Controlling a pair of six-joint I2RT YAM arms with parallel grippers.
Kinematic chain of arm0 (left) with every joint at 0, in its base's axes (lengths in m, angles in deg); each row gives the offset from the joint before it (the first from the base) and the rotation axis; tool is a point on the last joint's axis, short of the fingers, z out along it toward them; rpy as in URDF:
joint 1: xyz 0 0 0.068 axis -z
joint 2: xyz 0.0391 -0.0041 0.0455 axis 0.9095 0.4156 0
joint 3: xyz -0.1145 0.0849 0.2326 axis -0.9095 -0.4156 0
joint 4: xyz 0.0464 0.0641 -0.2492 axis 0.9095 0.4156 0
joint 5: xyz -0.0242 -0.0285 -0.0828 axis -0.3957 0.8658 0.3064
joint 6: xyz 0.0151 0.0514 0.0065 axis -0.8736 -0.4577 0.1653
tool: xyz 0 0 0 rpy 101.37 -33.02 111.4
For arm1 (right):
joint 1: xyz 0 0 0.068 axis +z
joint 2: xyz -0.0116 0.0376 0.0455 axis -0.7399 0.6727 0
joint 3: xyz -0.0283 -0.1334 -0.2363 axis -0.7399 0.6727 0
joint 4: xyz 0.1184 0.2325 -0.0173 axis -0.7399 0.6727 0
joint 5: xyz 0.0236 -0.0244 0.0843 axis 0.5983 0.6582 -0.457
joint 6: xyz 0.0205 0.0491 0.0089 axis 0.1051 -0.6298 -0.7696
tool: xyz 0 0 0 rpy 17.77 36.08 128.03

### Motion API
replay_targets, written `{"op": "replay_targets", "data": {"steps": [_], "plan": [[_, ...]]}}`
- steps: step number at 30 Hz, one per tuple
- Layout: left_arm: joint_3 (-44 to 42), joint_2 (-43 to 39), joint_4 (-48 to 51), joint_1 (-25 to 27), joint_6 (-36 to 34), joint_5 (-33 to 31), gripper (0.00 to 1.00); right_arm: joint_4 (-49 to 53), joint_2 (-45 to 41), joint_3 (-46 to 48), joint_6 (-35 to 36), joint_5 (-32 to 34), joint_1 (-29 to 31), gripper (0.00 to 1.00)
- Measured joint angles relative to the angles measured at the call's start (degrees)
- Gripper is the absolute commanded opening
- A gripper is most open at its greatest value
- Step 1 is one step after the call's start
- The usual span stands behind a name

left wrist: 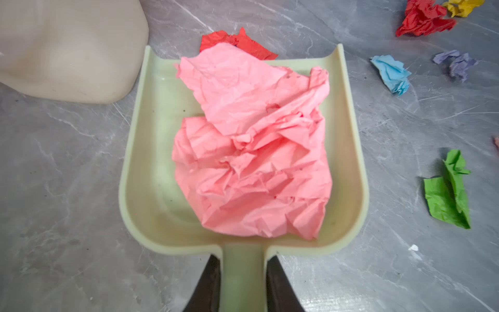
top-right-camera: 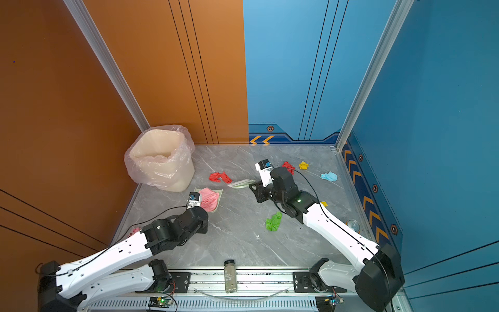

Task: Sweep away the paper scraps from the table
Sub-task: 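Carry the loaded dustpan with the left gripper up over the white bin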

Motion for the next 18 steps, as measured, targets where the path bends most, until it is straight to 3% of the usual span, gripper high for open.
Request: {"op": "replay_targets", "data": {"steps": [10,18], "plan": [[15.06,1.51,7.85,-3.54,-5.22,-1.81,0.0,0.11,-8.66,4.98,-2.97,-2.14,-3.65,0.0],[25.22,5.07,9.09,-10.08,-9.99,-0.83,0.0,0.2,-11.43,7.1,-3.17,-3.52,-4.17,0.0]]}}
